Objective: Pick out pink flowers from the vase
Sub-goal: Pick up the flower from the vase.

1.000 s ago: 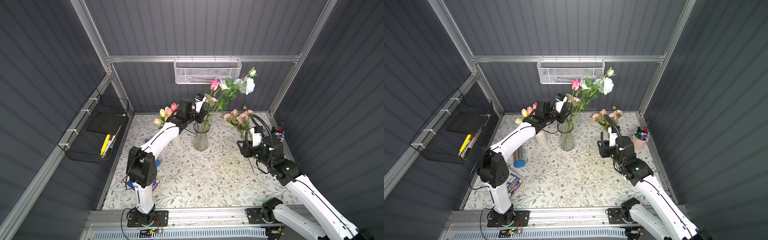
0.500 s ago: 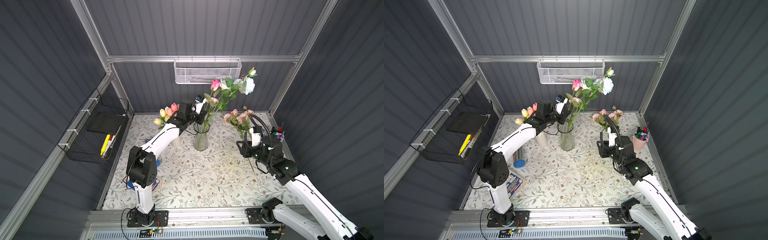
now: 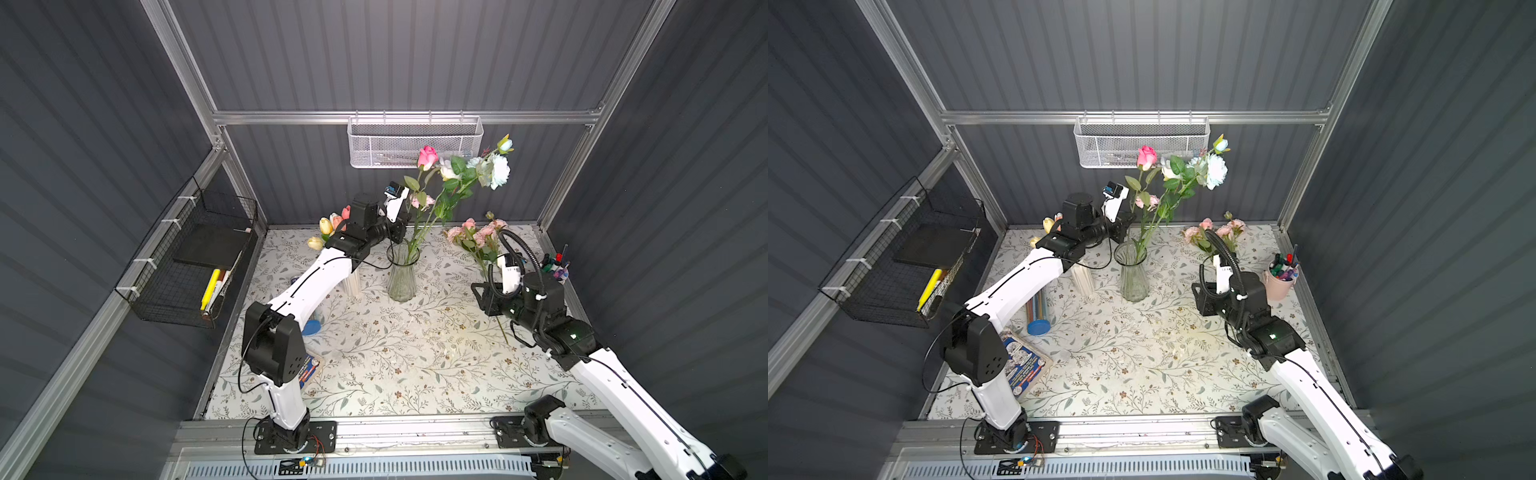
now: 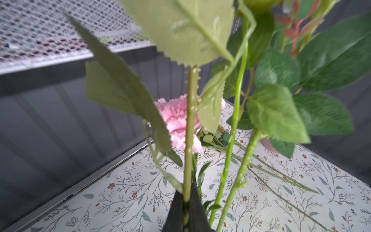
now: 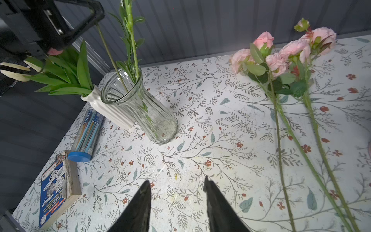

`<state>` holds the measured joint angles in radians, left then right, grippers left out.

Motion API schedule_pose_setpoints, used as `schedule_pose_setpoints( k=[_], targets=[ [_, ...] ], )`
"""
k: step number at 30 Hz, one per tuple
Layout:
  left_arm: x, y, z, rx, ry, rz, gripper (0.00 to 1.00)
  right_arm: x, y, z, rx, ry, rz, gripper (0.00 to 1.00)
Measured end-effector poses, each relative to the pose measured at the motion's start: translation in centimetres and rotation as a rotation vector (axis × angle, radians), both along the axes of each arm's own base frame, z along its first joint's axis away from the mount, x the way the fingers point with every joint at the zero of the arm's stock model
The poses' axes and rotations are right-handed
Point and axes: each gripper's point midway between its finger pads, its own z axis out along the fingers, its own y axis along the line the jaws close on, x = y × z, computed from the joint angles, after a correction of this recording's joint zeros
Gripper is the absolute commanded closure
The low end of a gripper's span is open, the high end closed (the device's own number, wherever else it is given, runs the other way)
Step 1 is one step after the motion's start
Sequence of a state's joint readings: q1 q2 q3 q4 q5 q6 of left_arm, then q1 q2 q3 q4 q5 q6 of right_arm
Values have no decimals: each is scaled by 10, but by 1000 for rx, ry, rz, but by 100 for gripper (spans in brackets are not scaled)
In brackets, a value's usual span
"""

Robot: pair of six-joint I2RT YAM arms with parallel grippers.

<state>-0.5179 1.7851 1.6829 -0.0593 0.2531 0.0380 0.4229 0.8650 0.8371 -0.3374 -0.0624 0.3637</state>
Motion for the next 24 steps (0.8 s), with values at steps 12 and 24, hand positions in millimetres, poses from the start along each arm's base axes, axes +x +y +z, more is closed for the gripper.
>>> schedule_pose_setpoints(
  k=[12, 24],
  targets=[
    [-29, 23, 92, -77, -167, 32, 100, -7, 6, 9, 1, -39, 49, 51],
    [-128, 95, 255, -270, -507, 119, 100, -7, 26, 75, 5, -243, 187, 44]
  ],
)
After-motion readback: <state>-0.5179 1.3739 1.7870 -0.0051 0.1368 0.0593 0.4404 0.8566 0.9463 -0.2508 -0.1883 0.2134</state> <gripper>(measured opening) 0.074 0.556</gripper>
